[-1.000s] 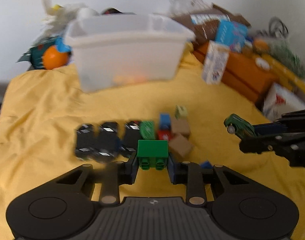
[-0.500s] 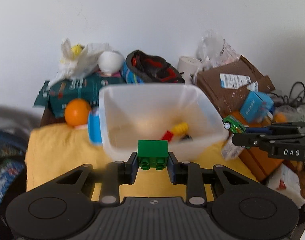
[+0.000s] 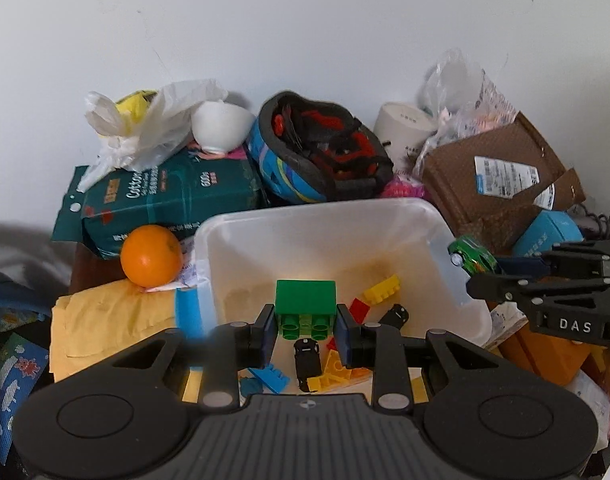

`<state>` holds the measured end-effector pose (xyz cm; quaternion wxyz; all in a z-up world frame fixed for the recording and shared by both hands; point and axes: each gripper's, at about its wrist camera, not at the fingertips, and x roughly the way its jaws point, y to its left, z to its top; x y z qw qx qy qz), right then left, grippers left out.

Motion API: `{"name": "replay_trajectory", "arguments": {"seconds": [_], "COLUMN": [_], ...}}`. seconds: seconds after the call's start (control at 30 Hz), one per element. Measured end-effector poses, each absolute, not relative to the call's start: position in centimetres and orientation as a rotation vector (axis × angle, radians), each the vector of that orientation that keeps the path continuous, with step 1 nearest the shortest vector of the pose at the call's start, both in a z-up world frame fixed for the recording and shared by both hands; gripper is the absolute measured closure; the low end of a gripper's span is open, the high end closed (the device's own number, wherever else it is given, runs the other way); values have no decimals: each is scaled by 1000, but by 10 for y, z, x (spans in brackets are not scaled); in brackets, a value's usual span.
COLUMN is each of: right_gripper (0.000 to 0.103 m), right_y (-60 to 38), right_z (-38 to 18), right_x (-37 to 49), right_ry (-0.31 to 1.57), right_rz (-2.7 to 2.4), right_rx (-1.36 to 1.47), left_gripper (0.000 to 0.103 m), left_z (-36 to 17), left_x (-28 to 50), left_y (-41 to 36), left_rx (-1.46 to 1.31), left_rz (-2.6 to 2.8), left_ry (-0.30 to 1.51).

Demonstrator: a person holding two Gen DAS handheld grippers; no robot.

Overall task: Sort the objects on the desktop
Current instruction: 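Carry the green car and green block into the clear bin and release, then grasp the blue block with the right gripper while the left gripper grasps a black car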

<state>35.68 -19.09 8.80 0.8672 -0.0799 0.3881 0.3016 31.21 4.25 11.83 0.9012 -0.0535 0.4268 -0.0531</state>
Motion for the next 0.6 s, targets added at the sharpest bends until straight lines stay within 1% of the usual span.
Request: {"name": "replay_trajectory", "arguments": {"seconds": [0.17, 0.23, 0.27, 0.3, 0.33, 0.37, 0.47, 0.6], "right_gripper": [70, 68, 67, 51, 34, 31, 31, 31], "right_y": [-185, -182, -181, -181, -181, -181, -186, -199], "right_z": [83, 81, 79, 79, 78, 79, 77, 76], "right_x": [365, 365, 365, 366, 366, 365, 362, 335], "right_ry": [830, 835, 836, 833, 826, 809, 797, 757], "right_rz": [625, 623, 618, 609, 595, 583, 588, 629], "right_rx": [-172, -179, -186, -192, -198, -199, -188, -154], "left_gripper": [69, 55, 40, 35, 35, 35, 35, 35], "left_z": [115, 115, 116, 116, 117, 117, 116, 97], "left_x": [315, 315, 314, 312, 310, 309, 294, 233], "left_y": [36, 35, 35, 34, 34, 35, 38, 36], "left_rx": [-103, -107, -106, -103, -102, -105, -114, -76], "left_rz": [-114, -94, -77, -62, -57, -63, -64, -95], "left_ry": [887, 864, 849, 834, 824, 820, 789, 686]}}
